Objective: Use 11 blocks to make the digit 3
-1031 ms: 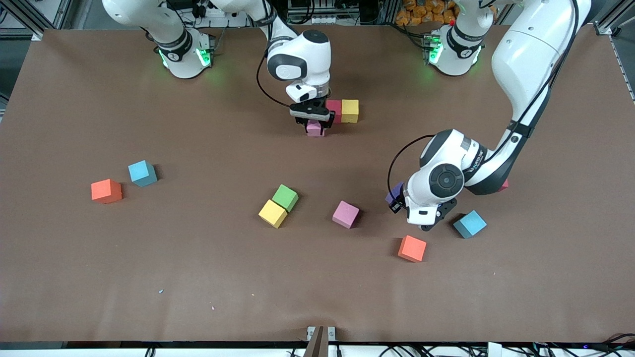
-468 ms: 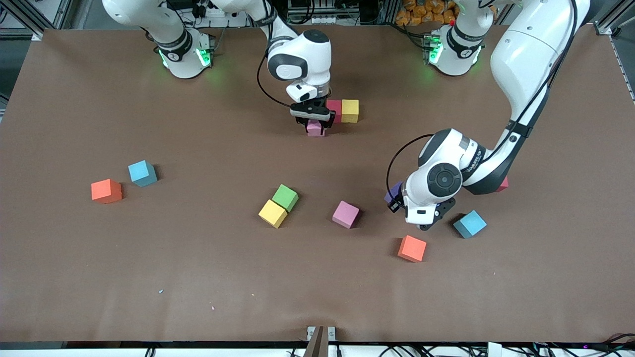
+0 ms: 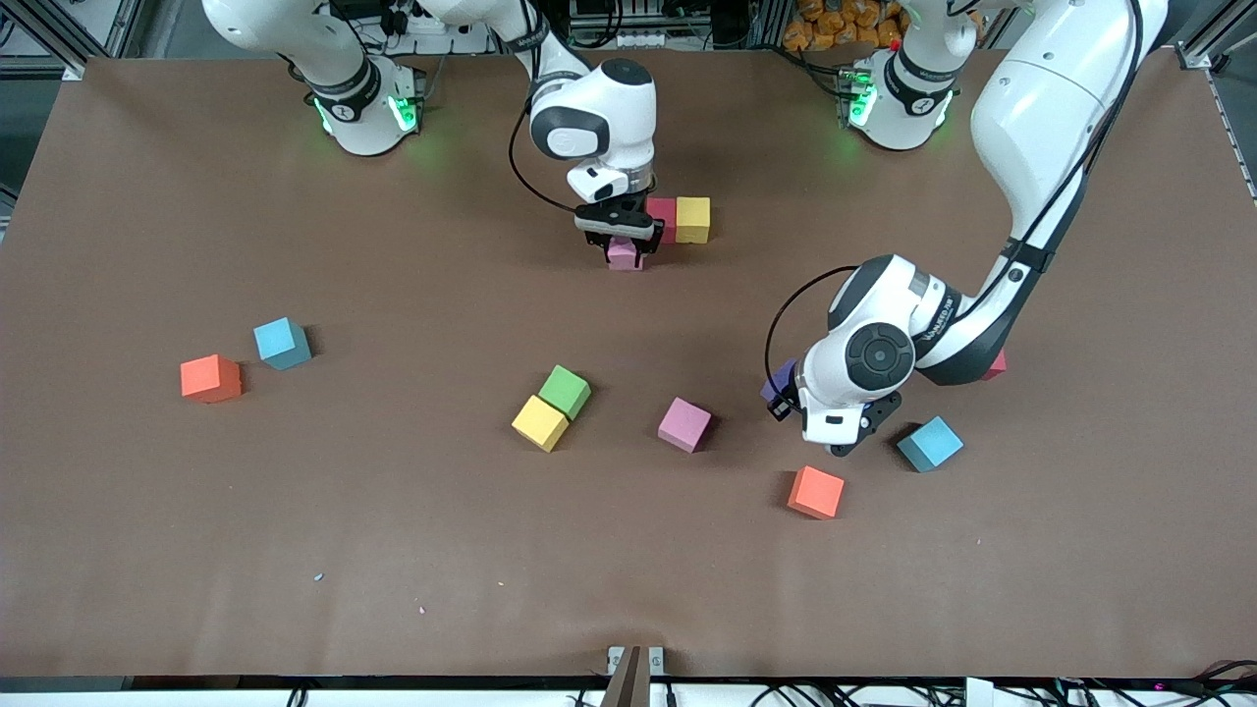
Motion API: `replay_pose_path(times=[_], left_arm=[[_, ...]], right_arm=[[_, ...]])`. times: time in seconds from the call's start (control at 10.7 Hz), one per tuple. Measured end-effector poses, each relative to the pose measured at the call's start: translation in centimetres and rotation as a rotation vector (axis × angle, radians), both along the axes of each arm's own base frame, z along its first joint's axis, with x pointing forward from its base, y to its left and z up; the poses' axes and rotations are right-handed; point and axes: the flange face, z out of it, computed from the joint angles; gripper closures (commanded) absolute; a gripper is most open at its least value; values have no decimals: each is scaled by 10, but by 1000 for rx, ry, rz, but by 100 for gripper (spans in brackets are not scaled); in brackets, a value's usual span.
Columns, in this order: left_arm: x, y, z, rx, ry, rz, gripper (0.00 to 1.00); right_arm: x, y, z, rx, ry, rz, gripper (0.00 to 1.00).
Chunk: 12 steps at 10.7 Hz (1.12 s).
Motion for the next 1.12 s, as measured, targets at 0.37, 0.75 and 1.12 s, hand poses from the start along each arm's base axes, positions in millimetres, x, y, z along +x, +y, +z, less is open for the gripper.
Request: replay_pose_path(times=[0.37,0.75,1.12], left_arm=[[1,1,0,0,0,3,100],[3,5,0,0,-2,6,100],[7,12,1,-3,-4,1,100]], right_arm=[[1,2,0,-7,-2,-4,36],[4,5,-4,-15,-5,-12,28],[4,5,-6,-17,-3,-13,28]])
